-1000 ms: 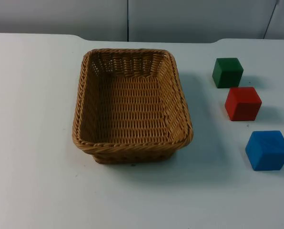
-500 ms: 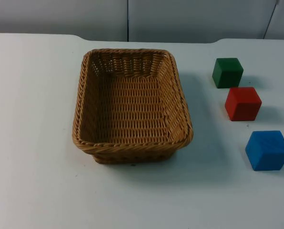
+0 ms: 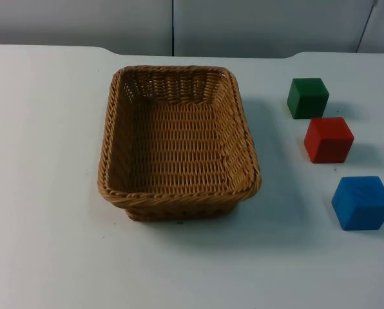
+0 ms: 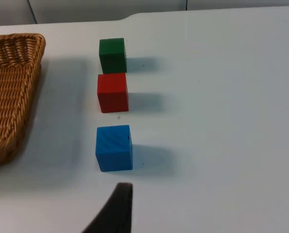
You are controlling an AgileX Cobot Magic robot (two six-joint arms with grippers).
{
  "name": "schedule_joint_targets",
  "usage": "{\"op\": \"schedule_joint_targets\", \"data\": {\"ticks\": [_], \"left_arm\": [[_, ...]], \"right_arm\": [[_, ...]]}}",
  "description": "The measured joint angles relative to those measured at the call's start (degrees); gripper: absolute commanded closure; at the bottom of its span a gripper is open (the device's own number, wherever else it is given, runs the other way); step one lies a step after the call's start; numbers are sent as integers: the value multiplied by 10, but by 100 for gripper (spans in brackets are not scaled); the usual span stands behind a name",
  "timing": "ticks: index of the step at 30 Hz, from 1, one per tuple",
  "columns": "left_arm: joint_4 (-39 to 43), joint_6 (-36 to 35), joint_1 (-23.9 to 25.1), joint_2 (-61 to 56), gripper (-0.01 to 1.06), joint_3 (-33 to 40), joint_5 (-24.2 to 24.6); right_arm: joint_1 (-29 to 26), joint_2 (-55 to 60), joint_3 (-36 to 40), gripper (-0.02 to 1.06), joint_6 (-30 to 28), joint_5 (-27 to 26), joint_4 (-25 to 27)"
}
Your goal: Pick up the basket with the left hand and place the blue cube into the basket with the right hand.
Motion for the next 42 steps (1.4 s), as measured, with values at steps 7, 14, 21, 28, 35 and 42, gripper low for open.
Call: {"op": "schedule_joint_targets", "data": {"ticks": [7,14,21,28,35,42], "left_arm": [[-91,71,0,96,24,-23,-41],[-163,132,0,198,24,-52,-49],[-218,192,0,320,24,-65,-69],[-317,282,0,461,24,-65,-82],[-384,338,0,555,25,-74,-92],[-418,351,0,661,27,-131,-93]], "right_arm": [[0,0,0,0,0,0,0],[0,0,0,0,0,0,0],[0,0,0,0,0,0,0],[0,0,0,0,0,0,0],[0,0,0,0,0,0,0],[0,0,0,0,0,0,0]]}}
